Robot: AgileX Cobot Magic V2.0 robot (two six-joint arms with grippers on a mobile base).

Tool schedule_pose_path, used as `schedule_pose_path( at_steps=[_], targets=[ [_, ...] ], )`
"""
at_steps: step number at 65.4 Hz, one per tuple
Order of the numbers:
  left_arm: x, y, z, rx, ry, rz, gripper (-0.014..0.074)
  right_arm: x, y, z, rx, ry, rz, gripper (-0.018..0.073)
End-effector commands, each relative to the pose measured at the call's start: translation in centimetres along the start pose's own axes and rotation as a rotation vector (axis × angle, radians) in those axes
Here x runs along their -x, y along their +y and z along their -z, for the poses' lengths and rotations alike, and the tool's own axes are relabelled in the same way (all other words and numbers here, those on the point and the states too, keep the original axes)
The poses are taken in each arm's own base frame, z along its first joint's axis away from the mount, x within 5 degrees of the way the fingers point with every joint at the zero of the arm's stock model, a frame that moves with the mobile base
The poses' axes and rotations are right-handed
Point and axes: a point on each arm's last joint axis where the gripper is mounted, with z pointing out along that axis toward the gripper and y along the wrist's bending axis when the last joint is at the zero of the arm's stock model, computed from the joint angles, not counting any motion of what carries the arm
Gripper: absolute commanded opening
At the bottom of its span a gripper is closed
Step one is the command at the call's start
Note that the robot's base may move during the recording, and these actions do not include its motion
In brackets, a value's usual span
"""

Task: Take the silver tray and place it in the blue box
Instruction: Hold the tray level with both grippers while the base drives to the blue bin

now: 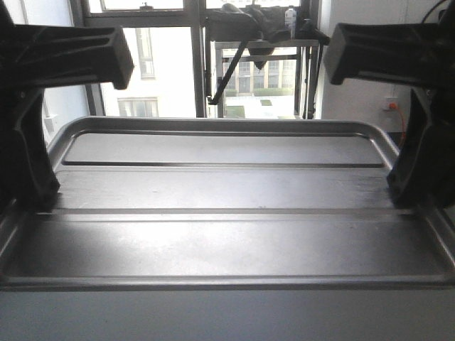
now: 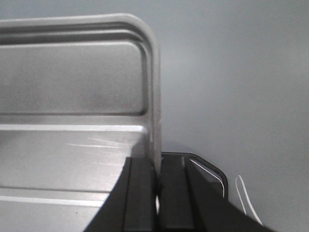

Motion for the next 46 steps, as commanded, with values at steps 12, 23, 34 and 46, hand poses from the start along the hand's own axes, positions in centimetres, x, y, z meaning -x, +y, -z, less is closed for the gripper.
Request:
schedule_pose_path(
  at_steps=[12, 23, 34, 46],
  targets=[
    [0.67, -0.39, 1.27, -0.064, -0.056, 0.009, -0.0014, 0.98, 0.50, 1.02, 0.063, -0.073, 0.007, 0.0050],
    [0.67, -0.39, 1.27, -0.064, -0.056, 0.009, -0.0014, 0.98, 0.50, 1.02, 0.063, -0.073, 0.007, 0.0050],
    [0.67, -0.39, 1.27, -0.064, -0.056, 0.009, -0.0014, 0.98, 0.50, 1.02, 0.063, -0.073, 0.007, 0.0050],
    [0.67, -0.39, 1.27, -0.064, -0.056, 0.009, -0.0014, 0.98, 0.50, 1.02, 0.063, -0.073, 0.007, 0.0050]
  ],
)
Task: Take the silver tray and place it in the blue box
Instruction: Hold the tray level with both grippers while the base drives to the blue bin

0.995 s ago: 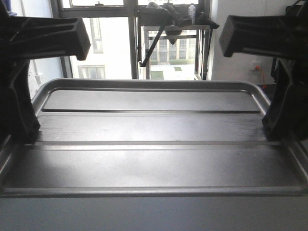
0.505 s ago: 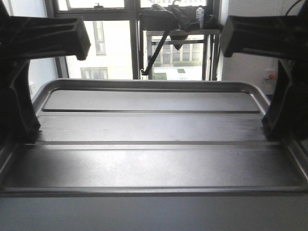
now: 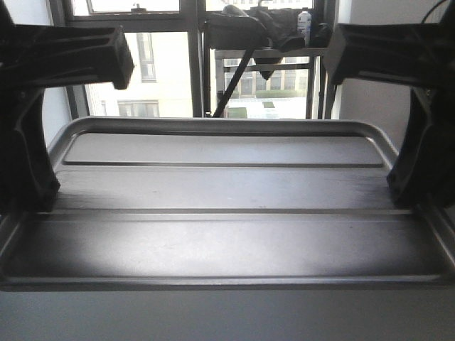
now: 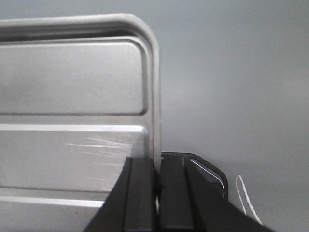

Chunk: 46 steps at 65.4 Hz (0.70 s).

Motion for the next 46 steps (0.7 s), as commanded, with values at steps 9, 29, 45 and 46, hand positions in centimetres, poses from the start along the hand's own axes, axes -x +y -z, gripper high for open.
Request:
schedule_pose_path(
  at_steps=[9, 29, 45, 46],
  targets=[
    [0.68, -0.39, 1.27, -0.063, -0.058, 0.008, -0.0014, 0.98, 0.50, 1.02, 0.063, -0.073, 0.007, 0.0050],
    [0.70, -0.38, 1.28, -0.062, -0.060, 0.007, -0.0014, 0.98, 0.50, 1.02, 0.063, -0.073, 0.007, 0.0050],
    [0.70, -0.38, 1.28, -0.062, -0.060, 0.007, -0.0014, 0.98, 0.50, 1.02, 0.063, -0.073, 0.007, 0.0050],
    [0.70, -0.38, 1.28, -0.062, -0.060, 0.007, -0.0014, 0.98, 0.50, 1.02, 0.063, -0.073, 0.007, 0.0050]
  ],
)
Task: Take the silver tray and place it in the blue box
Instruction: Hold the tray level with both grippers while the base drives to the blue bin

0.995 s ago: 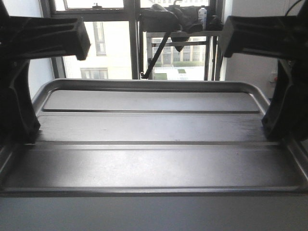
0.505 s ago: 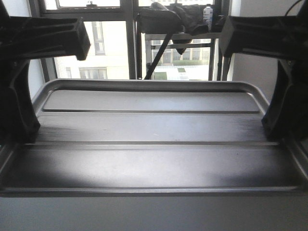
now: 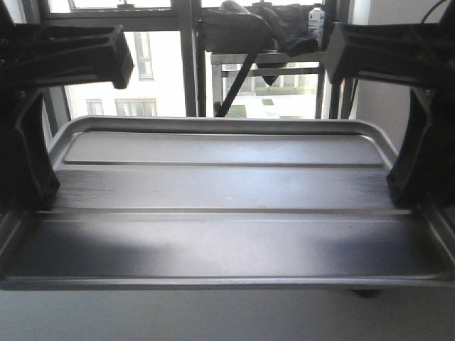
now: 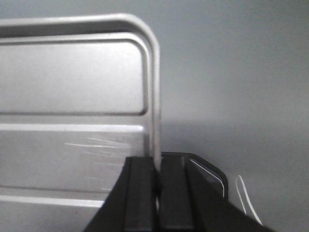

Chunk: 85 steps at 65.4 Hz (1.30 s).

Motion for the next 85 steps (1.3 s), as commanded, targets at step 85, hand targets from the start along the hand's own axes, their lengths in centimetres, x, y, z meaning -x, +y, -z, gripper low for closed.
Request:
schedule_pose_path(
  at_steps=[85],
  targets=[
    [0.68, -0.37, 1.27, -0.061, -0.057, 0.008, -0.0014, 0.99, 0.50, 1.02, 0.063, -0.073, 0.007, 0.0050]
  ],
)
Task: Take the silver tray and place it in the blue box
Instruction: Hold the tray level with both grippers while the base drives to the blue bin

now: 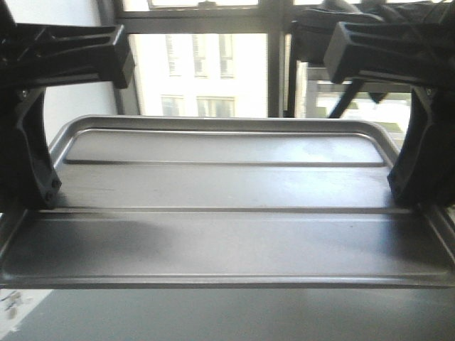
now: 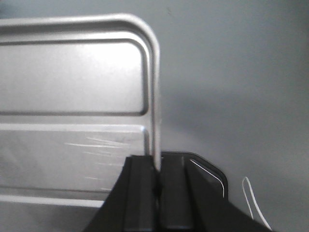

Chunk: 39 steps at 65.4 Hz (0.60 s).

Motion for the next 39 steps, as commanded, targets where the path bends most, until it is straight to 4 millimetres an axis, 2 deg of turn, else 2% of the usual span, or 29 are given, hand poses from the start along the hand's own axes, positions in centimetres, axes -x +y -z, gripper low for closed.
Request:
schedule_pose_path(
  at_steps=[1, 39],
  targets=[
    [0.66, -0.36, 1.27, -0.060, -0.055, 0.009, -0.0014, 0.99, 0.50, 1.02, 0.063, -0.073, 0.007, 0.0050],
    [0.66, -0.36, 1.27, -0.060, -0.055, 0.009, -0.0015, 0.99, 0.50, 1.02, 0.063, -0.073, 0.007, 0.0050]
  ],
)
